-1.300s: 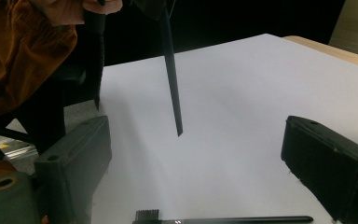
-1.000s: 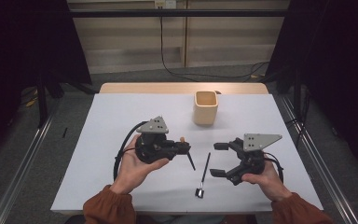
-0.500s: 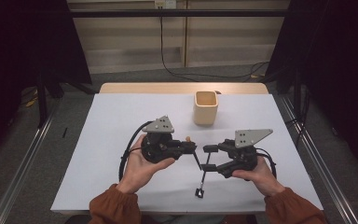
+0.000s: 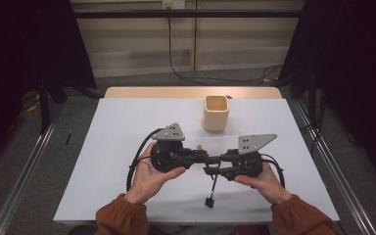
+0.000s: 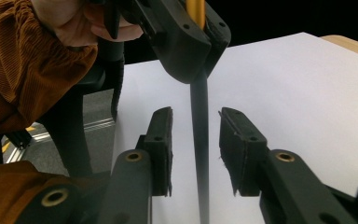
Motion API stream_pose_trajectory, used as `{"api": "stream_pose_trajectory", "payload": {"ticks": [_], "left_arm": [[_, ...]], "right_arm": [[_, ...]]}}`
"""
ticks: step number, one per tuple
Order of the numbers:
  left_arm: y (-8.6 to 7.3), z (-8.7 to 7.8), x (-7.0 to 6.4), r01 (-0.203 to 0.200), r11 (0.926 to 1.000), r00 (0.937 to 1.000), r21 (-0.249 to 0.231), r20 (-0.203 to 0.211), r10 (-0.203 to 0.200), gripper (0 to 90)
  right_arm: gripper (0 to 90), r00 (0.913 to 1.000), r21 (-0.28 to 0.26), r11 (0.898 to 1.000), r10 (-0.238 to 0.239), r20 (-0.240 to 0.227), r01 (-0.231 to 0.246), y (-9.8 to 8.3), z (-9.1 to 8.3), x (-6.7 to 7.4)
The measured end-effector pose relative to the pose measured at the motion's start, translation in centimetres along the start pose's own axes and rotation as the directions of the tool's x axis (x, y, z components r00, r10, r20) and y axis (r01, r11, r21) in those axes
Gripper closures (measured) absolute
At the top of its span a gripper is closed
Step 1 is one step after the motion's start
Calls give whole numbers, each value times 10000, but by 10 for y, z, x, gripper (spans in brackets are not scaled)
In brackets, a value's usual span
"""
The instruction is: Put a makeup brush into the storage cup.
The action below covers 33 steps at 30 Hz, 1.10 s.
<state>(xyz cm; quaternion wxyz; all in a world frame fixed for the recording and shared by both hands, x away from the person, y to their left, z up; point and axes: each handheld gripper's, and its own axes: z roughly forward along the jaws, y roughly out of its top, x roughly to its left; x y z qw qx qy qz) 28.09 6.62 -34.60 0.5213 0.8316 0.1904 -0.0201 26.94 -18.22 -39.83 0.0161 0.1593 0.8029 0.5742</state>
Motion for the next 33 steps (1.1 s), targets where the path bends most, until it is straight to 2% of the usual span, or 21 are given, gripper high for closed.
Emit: {"api": "stream_pose_trajectory", "payload": {"ticks": [5, 17, 33], "left_arm": [[-1, 2, 0, -13, 10000, 10000, 29, 19, 13, 839], [-3, 3, 0, 12, 10000, 10000, -17, 31, -12, 838], [-6, 5, 2, -234, 9989, 9997, -397, -34, 233, 820]], "right_arm": [[688, 10000, 30, 10000, -49, -63, 49, 0, 3, 1], [822, 9998, -35, 9998, 201, -51, -202, -2, 5, -2], [834, 9997, 43, 10000, 82, 244, -83, -1, 5, 0]]}}
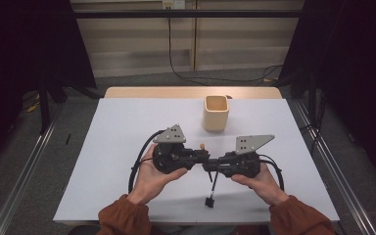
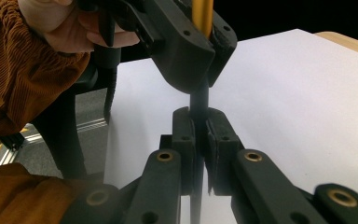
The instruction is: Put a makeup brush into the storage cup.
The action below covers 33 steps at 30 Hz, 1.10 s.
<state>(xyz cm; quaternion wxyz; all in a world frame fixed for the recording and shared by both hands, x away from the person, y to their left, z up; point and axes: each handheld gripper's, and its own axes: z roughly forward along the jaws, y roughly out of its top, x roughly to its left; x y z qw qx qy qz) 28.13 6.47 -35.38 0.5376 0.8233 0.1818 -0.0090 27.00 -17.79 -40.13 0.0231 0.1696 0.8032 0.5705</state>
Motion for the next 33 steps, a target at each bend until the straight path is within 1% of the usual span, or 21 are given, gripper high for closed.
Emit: {"api": "stream_pose_trajectory", "payload": {"ticks": [1, 3, 4, 7, 9, 10, 12, 15, 16, 17, 20, 21, 23, 24, 27, 30, 32, 33], "left_arm": [[0, -1, 1, 29, 10000, 10000, -34, 30, -29, 818], [-1, -1, 3, 170, 9996, 9996, -207, 234, -165, 802], [-2, -2, 4, 246, 9991, 9995, -334, 202, -240, 794], [-3, -5, 6, 247, 9986, 9997, -468, 27, -246, 726], [-4, -7, 5, 202, 9983, 9996, -544, -203, -213, 635], [-4, -7, 5, 246, 9979, 9994, -599, -230, -260, 599], [-4, -8, 4, 172, 9975, 9993, -690, -329, -195, 529], [-3, -8, 2, 154, 9967, 9988, -802, -452, -191, 377], [-4, -8, 2, 124, 9965, 9983, -823, -551, -170, 341], [-4, -8, 2, 105, 9964, 9980, -838, -620, -157, 282], [-5, -9, 2, 62, 9947, 9960, -1029, -883, -153, 164], [-6, -9, 3, 41, 9940, 9946, -1089, -1023, -153, 140], [-7, -9, 5, 81, 9924, 9936, -1225, -1109, -218, 73], [-8, -10, 6, 161, 9914, 9941, -1301, -1040, -298, 64], [-11, -13, 8, 250, 9899, 9930, -1398, -1105, -407, 48], [-16, -17, 11, 232, 9881, 9933, -1518, -1081, -400, 27], [-19, -19, 13, 294, 9875, 9908, -1550, -1258, -492, 35], [-21, -21, 15, 266, 9873, 9885, -1568, -1427, -493, 37]], "right_arm": [[834, 10000, -23, 10000, 7, -5, -7, 0, 0, 0], [834, 10000, -50, 10000, 0, 1, 0, 0, 0, 0], [834, 10000, -71, 10000, 9, 10, -9, 1, 0, 0], [834, 10000, -81, 10000, 30, 80, -29, 1, 0, 0], [834, 9999, -115, 9999, 52, 103, -50, 1, 0, -1], [834, 9999, -161, 9998, 80, 124, -78, 1, -1, -2], [834, 9999, -227, 9997, 79, 144, -76, 1, -2, -2], [834, 9998, -249, 9997, 73, 191, -68, 1, -3, -2], [834, 9998, -270, 9996, 84, 202, -79, 1, -3, -2], [834, 9998, -290, 9995, 103, 194, -97, 0, -4, -3], [834, 9996, -324, 9994, 99, 272, -90, 0, -5, -3], [834, 9996, -320, 9995, 94, 284, -84, 0, -5, -3], [834, 9994, -323, 9994, 96, 335, -85, 0, -6, -4], [834, 9993, -322, 9994, 93, 351, -81, 0, -6, -4], [833, 9991, -321, 9995, 94, 405, -81, -1, -8, -4], [833, 9988, -333, 9994, 113, 475, -97, -2, -11, -5], [834, 9987, -349, 9993, 109, 502, -92, -2, -12, -6], [833, 9987, -347, 9994, 106, 498, -88, -2, -12, -5]]}}
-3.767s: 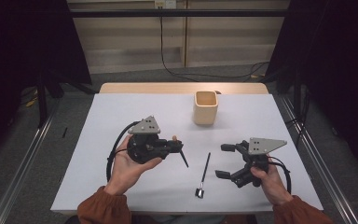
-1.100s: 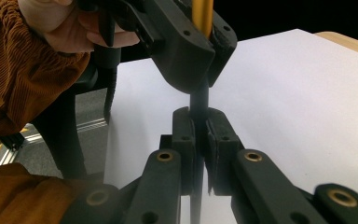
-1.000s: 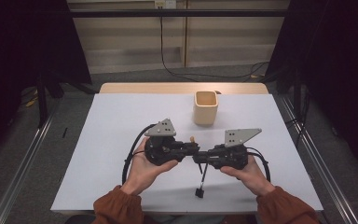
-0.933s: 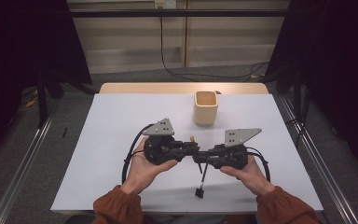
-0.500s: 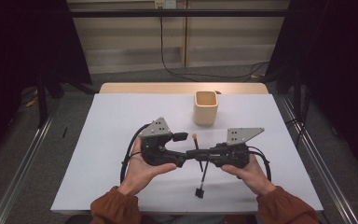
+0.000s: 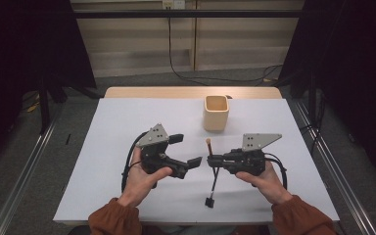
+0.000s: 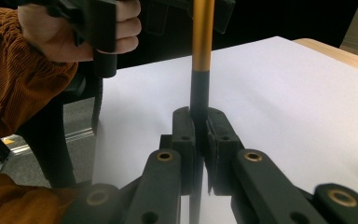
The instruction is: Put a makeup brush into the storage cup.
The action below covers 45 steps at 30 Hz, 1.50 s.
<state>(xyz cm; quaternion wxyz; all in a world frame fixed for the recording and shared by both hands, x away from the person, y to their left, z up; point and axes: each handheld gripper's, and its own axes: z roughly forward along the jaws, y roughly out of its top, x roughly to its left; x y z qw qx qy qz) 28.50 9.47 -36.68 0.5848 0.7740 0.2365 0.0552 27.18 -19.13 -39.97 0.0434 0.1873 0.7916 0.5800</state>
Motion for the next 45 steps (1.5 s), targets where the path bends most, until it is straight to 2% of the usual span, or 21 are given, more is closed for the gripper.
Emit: {"api": "stream_pose_trajectory", "payload": {"ticks": [4, 6, 8, 9, 11, 15, 17, 19, 21, 24, 27, 30, 32, 35, 38, 41, 43, 45], "left_arm": [[-6, -6, 6, 56, 10000, 9992, 35, -392, -55, 36], [-9, -9, 9, -127, 9999, 9984, 17, -553, 128, 33], [-11, -11, 12, 18, 10000, 9974, 27, -723, -16, 31], [-12, -12, 14, 110, 9999, 9955, 66, -939, -104, 31], [-14, -14, 15, 5, 10000, 9876, 52, -1568, 3, 30], [-19, -21, 20, 169, 9997, 9819, -164, -1885, -197, 15], [-24, -25, 22, 259, 9989, 9768, -396, -2113, -337, 15], [-29, -29, 23, 136, 9984, 9723, -544, -2322, -259, 17], [-34, -35, 24, 228, 9976, 9701, -650, -2399, -378, 11], [-40, -43, 25, 297, 9962, 9626, -823, -2662, -507, 12], [-45, -53, 24, 272, 9936, 9581, -1099, -2806, -572, 13], [-51, -61, 21, 195, 9928, 9524, -1178, -2999, -543, 15], [-56, -66, 21, 248, 9930, 9523, -1157, -2994, -587, 12], [-65, -76, 23, 343, 9940, 9462, -1041, -3167, -658, 15], [-74, -86, 25, 523, 9931, 9358, -1053, -3420, -855, 17], [-81, -94, 24, 462, 9924, 9289, -1142, -3605, -847, 18], [-84, -98, 22, 405, 9924, 9274, -1161, -3653, -806, 17], [-88, -101, 21, 462, 9916, 9302, -1209, -3565, -868, 16]], "right_arm": [[833, 9999, 60, 9999, -99, -22, 100, 0, -2, 1], [833, 9999, 57, 9999, -112, -21, 112, -1, -3, 1], [833, 10000, 80, 10000, -50, 22, 50, -3, -3, 1], [833, 10000, 97, 10000, -24, 57, 24, -4, -3, 0], [833, 9999, 128, 9999, 32, 108, -33, -6, -5, -1], [833, 9997, 4, 10000, 60, 237, -60, -6, -9, -2], [833, 9993, -57, 9999, 140, 341, -138, -6, -13, -3], [833, 9991, -72, 9998, 165, 394, -163, -6, -15, -4], [833, 9988, -56, 9999, 145, 472, -142, -7, -17, -4], [833, 9980, -104, 9998, 171, 604, -165, -6, -20, -6], [833, 9973, -142, 9997, 198, 706, -188, -6, -23, -7], [833, 9962, -173, 9996, 245, 832, -232, -8, -28, -7], [833, 9953, -220, 9994, 280, 925, -260, -9, -31, -8], [833, 9937, -243, 9991, 372, 1055, -348, -11, -35, -9], [833, 9927, -322, 9987, 423, 1129, -389, -12, -37, -10], [833, 9922, -384, 9984, 451, 1160, -409, -11, -37, -11], [833, 9918, -398, 9983, 465, 1192, -420, -10, -37, -12], [833, 9912, -376, 9984, 466, 1235, -423, -10, -36, -13]]}}
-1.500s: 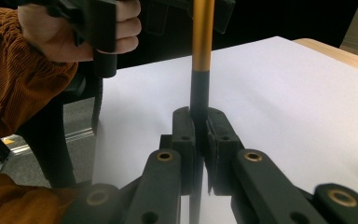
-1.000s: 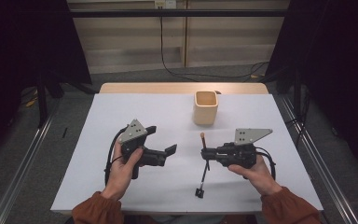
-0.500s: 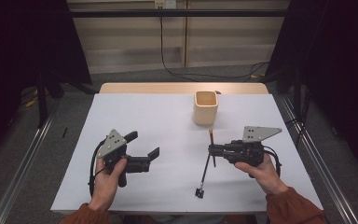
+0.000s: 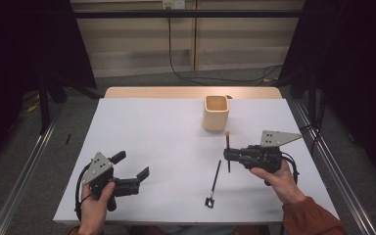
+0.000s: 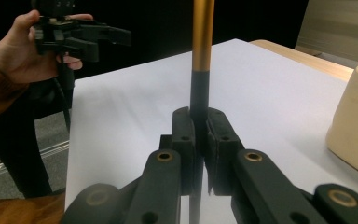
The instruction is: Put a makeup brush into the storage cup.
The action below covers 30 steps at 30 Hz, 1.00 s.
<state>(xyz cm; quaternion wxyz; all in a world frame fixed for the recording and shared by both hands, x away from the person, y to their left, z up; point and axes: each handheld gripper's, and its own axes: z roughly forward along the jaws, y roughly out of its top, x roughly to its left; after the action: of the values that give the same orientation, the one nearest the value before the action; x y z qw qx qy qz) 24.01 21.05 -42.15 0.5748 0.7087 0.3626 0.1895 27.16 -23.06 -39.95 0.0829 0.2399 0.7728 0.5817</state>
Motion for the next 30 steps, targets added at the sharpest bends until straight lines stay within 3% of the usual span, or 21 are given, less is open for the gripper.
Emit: {"api": "stream_pose_trajectory", "payload": {"ticks": [5, 9, 12, 16, 21, 30], "left_arm": [[-9, -3, 3, 64, 10000, 9999, 33, -136, -64, 15], [-14, -7, 7, 233, 9996, 9983, 185, -539, -222, 21], [-14, -9, 7, 255, 9996, 9988, 127, -431, -250, 17], [-16, -7, 5, 61, 9992, 9995, 400, -304, -49, 18], [-17, -8, 7, 248, 9990, 9995, 380, -207, -240, 23], [-17, -9, 8, 256, 9993, 9992, 262, -317, -248, 23]], "right_arm": [[833, 10000, -59, 10000, 23, 71, -23, 1, 2, -1], [833, 9997, -167, 9998, 104, 241, -100, 2, -1, -6], [832, 9990, -274, 9994, 238, 371, -228, 3, -4, -11], [832, 9988, -369, 9992, 182, 462, -165, 7, -6, -13], [832, 9984, -602, 9982, 111, 554, -78, 14, -7, -17], [832, 9972, -653, 9978, 123, 738, -75, 22, -3, -29]]}}
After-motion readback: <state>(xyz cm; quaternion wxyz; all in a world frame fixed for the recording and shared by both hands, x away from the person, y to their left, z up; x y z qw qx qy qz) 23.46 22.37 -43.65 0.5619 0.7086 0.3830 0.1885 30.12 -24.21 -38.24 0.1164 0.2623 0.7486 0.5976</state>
